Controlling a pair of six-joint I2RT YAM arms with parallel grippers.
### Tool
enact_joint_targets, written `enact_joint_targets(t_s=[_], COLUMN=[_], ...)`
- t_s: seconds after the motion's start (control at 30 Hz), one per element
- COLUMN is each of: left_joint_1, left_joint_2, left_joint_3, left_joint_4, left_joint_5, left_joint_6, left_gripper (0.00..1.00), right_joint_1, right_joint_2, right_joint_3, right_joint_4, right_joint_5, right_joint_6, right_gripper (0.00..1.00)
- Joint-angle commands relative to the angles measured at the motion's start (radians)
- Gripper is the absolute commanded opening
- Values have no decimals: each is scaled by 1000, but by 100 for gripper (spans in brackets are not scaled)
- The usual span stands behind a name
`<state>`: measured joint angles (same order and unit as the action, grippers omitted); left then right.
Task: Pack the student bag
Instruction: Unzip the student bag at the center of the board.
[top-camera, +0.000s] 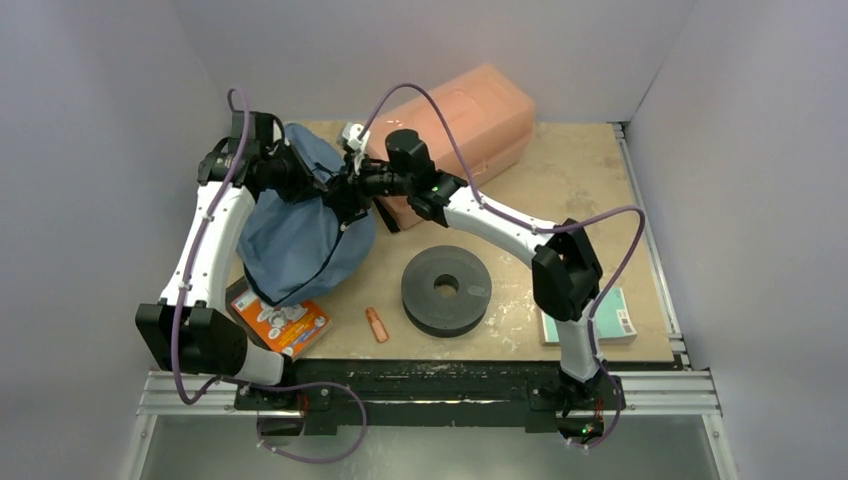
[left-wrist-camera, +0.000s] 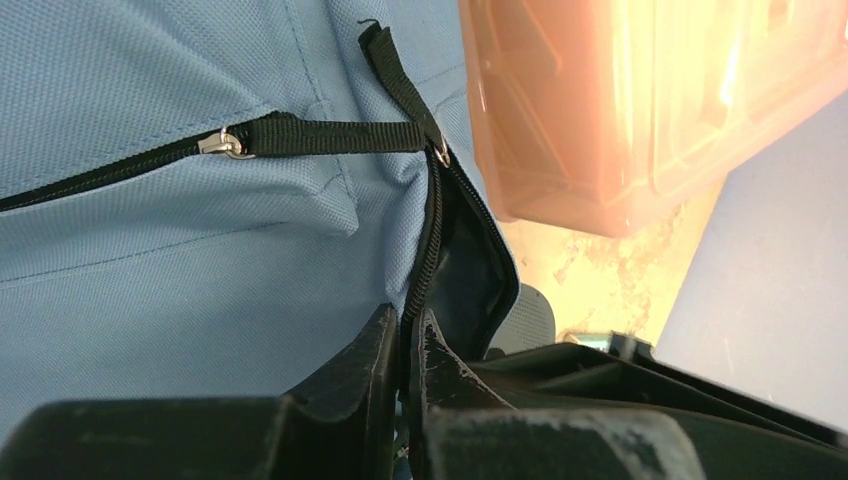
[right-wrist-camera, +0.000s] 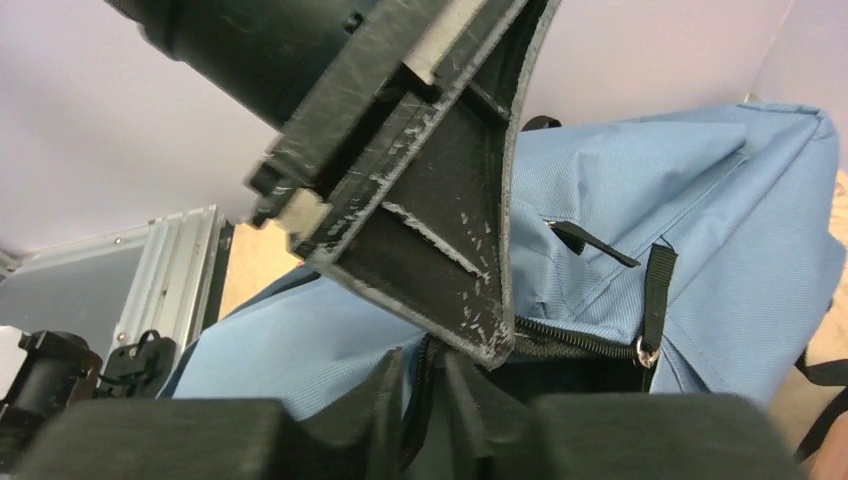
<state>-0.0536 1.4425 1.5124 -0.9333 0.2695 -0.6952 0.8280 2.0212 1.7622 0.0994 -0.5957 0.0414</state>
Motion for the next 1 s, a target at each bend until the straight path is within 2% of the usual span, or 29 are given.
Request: enact_joint_targets(t_s=[0.0,0.1,0.17,0.27,0.57,0.83,0.97], left_joint_1=[11,14,13,14,14,14,14], left_joint_2=[-43,-70,-80,-91,-101,-109,-112], left_joint_3=[18,19,24,26,41,41,43], left_joint_4=[67,81,77,71,58,58,57], left_joint_5=[-79,-110,-114,-102,-91,-79,-79], left_joint_6=[10,30,44,66,78,71,67], left_gripper=[0,0,0,0,0,0,0], right_joint_1=[13,11,11,11,13,21,42], right_joint_2=[-161,-206,-217,-233,-209,-158,-154], right_joint_3=[-26,-54,-47,-77,-43,-35,-51], right_joint_4=[-1,-102,-192,-217,-301,-301,-295], right_joint_5=[104,182,206,180,91,24,44], right_joint_6=[-2,-5,-65,-144,-337,-352,-366], right_gripper=[37,52,55,58,59,59,58])
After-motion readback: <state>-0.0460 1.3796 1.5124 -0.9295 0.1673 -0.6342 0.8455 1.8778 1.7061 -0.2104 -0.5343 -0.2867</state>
